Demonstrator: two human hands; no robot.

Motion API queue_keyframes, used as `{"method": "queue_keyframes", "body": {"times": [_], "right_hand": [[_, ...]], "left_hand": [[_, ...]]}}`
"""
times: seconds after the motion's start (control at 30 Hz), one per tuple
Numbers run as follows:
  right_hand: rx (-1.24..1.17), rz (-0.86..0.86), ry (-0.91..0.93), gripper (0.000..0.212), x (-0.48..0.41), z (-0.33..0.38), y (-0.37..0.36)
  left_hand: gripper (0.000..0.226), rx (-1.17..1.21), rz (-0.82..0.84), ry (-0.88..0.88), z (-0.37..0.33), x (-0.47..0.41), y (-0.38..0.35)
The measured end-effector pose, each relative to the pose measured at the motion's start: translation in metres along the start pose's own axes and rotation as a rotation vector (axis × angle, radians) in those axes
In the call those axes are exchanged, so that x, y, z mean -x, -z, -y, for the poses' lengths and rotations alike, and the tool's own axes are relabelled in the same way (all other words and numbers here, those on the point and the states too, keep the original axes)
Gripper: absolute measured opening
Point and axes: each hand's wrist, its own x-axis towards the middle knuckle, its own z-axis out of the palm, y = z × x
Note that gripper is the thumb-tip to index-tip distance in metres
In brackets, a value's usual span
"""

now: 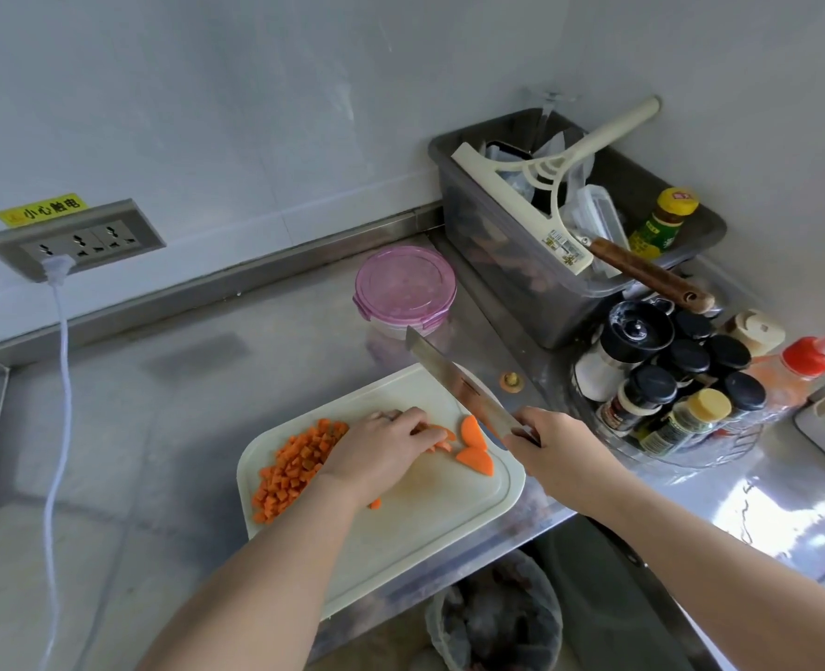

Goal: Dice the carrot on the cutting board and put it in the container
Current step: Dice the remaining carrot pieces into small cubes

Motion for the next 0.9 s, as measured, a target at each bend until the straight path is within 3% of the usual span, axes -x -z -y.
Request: {"method": "queue_keyframes", "body": {"times": [0.07,0.23,0.37,0.43,0.67,0.9], "right_hand": [[-0.001,0.010,0.002,0.014,0.000,0.000,0.000],[0.003,0.015,0.003,0.027,0.003,-0.001,0.002],[0.004,0.021,0.012,0.011,0.003,-0.003,0.000],[-0.004,0.023,0.020,0.009,0.003,-0.002,0.000],[-0.018,0.037,-0.012,0.010,0.005,-0.005,-0.005],[0.058,0.156,-0.027,0.034,0.013,-0.006,-0.031]], "left_hand": [[0.065,-0.017,0.076,0.024,-0.002,-0.003,0.006],[0.040,-0.004,0.078,0.000,0.002,-0.007,-0.005],[0.022,-0.045,0.049,-0.035,0.002,-0.019,-0.008],[0.018,0.047,0.056,0.010,0.002,-0.022,-0.009],[0.035,0.072,-0.077,0.106,0.003,-0.003,-0.006],[0.024,0.287,0.021,0.215,-0.007,0.032,-0.025]]}}
